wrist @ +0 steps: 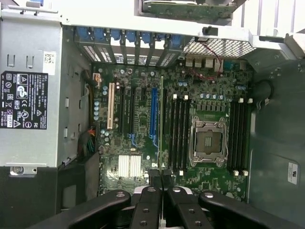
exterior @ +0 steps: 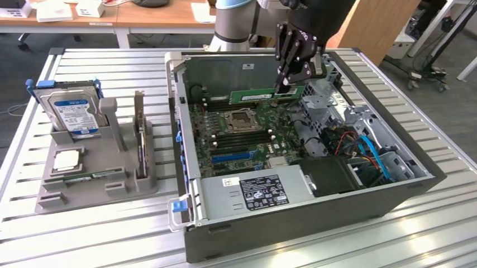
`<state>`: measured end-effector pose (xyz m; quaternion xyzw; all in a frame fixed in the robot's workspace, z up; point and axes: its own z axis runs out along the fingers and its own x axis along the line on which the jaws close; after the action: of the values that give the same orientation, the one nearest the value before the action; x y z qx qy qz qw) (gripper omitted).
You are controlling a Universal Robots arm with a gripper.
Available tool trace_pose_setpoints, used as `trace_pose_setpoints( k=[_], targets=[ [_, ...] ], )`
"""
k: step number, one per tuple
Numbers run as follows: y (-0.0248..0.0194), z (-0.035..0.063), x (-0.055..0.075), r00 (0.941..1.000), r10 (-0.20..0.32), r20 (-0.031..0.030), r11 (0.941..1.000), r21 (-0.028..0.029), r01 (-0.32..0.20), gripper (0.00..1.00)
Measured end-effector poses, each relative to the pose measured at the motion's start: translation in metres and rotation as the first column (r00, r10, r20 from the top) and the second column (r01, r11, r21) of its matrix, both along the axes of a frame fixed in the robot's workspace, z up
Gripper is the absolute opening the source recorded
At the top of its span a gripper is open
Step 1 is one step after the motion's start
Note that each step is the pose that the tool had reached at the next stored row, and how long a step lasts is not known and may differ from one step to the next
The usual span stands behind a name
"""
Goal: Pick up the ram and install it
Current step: 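Pick up the ram and move it above insertion slot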
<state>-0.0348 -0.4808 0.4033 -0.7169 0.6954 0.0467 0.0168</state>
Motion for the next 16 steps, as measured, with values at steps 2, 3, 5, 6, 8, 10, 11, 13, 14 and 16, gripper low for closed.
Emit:
trace_pose_setpoints(
  k=[2,3,5,6,8,10,11,13,14,16],
  targets=[
    [0.0015,-0.0008,0.000,1.0000,0.000,0.0003,1.0000,-0.0002,0.000,0.12],
    [0.0032,-0.0014,0.000,1.0000,0.000,0.0004,1.0000,-0.0001,0.000,0.12],
    [0.0084,-0.0023,0.000,1.0000,0.001,0.0006,1.0000,-0.0001,-0.001,0.12],
    [0.0119,-0.0027,0.000,1.0000,0.001,0.0005,1.0000,-0.0002,-0.001,0.12],
    [0.0179,-0.0036,0.000,1.0000,0.001,0.0006,1.0000,-0.0001,-0.001,0.12],
    [0.0223,-0.0042,0.000,1.0000,0.000,0.0006,1.0000,-0.0002,0.000,0.12],
    [0.0243,-0.0044,0.000,1.0000,0.000,0.0005,1.0000,-0.0002,0.000,0.12],
    [0.0371,-0.0059,0.000,1.0000,-0.006,0.0005,1.0000,-0.0002,0.006,0.12],
    [0.0384,-0.0061,0.000,1.0000,-0.009,0.0005,1.0000,-0.0002,0.009,0.12],
    [0.0411,-0.0065,0.000,0.9999,-0.014,0.0005,0.9999,-0.0001,0.014,0.12]
  ],
)
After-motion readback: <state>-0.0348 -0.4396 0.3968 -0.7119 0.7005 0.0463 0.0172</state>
